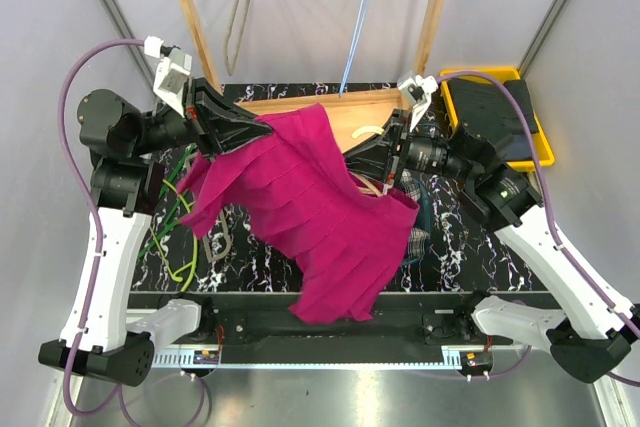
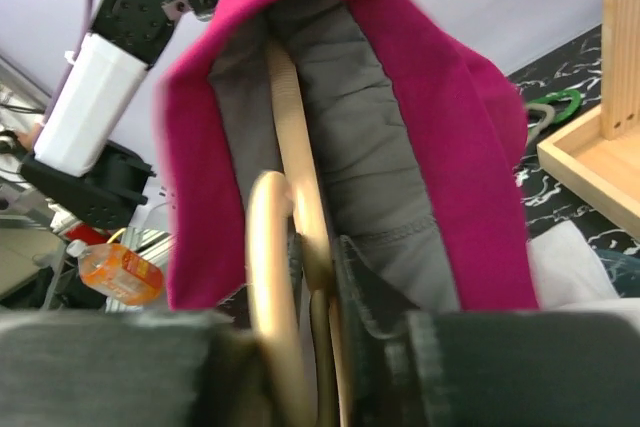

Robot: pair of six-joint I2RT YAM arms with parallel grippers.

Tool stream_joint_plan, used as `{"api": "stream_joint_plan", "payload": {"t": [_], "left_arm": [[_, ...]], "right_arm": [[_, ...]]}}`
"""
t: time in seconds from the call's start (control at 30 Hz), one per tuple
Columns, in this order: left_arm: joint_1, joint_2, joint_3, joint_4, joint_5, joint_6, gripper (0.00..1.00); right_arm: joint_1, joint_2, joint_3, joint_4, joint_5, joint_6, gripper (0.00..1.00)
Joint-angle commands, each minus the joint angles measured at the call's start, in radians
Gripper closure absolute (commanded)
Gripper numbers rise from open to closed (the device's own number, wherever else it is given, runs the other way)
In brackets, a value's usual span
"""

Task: Remove the skirt from the hanger

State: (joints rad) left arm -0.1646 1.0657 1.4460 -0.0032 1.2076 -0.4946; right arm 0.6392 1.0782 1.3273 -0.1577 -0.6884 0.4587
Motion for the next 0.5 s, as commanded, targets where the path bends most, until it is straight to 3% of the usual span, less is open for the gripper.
{"api": "stream_joint_plan", "payload": {"t": [0.0, 0.13, 0.3, 0.47], "left_arm": [[0.002, -0.038, 0.010, 0.037, -0.060, -0.009, 1.00], [0.002, -0.050, 0.008, 0.026, -0.066, 0.002, 1.00], [0.005, -0.062, 0.004, 0.022, -0.082, 0.005, 1.00], [0.014, -0.079, 0.008, -0.047, -0.095, 0.059, 0.97]], "right_arm": [[0.030, -0.021, 0.041, 0.033, 0.036, -0.040, 0.87], [0.031, -0.043, 0.035, 0.029, 0.059, -0.046, 1.00], [0.031, -0.073, 0.036, 0.032, 0.090, -0.055, 1.00], [0.031, -0.113, 0.111, -0.029, 0.214, -0.146, 1.00]]}}
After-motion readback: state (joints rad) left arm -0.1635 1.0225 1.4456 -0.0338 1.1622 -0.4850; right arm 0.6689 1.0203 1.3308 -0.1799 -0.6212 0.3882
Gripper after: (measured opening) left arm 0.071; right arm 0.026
